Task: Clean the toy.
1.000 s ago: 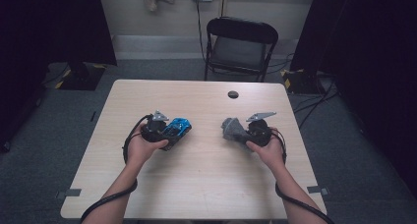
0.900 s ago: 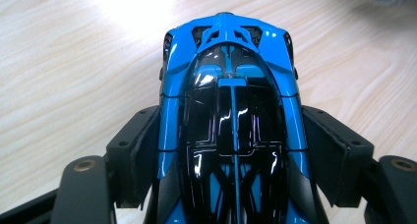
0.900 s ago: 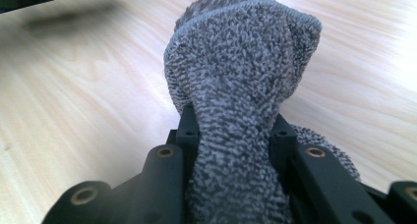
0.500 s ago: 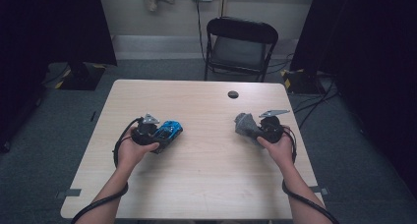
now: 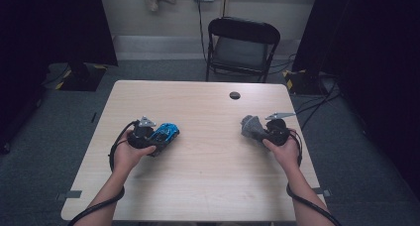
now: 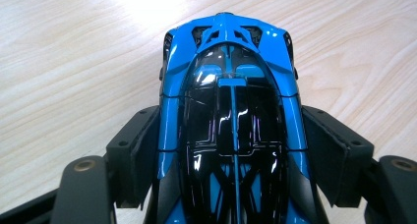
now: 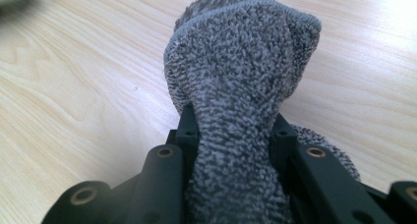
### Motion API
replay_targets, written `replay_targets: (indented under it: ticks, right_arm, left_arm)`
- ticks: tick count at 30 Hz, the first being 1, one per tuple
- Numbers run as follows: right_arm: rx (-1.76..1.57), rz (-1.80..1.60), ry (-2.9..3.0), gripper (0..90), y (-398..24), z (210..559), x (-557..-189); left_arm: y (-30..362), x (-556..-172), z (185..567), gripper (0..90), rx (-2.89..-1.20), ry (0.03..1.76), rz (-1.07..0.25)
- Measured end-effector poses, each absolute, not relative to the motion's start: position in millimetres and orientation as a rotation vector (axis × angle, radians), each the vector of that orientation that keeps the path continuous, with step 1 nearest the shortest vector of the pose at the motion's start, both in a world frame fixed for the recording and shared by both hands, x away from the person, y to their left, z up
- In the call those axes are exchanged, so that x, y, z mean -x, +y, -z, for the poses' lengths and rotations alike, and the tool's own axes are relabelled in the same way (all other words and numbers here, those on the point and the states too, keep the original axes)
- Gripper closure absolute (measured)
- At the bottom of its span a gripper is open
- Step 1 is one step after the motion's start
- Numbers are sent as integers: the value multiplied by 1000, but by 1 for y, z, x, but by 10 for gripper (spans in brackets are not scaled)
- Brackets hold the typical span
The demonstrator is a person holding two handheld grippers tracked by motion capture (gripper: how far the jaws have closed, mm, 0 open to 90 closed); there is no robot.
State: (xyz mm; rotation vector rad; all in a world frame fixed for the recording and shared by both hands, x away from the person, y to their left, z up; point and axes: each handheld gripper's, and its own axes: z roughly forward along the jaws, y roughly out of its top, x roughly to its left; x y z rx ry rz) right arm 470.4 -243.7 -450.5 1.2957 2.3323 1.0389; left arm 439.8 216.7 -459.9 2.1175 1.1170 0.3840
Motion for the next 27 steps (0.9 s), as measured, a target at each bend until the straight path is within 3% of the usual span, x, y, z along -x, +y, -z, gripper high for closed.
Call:
replay_targets:
  ticks: [27]
  right_arm:
    - [-1339,-953,2300,606,-259,475,-475]
  left_arm:
    - [233,-452,486,279,-2096,1201,-370]
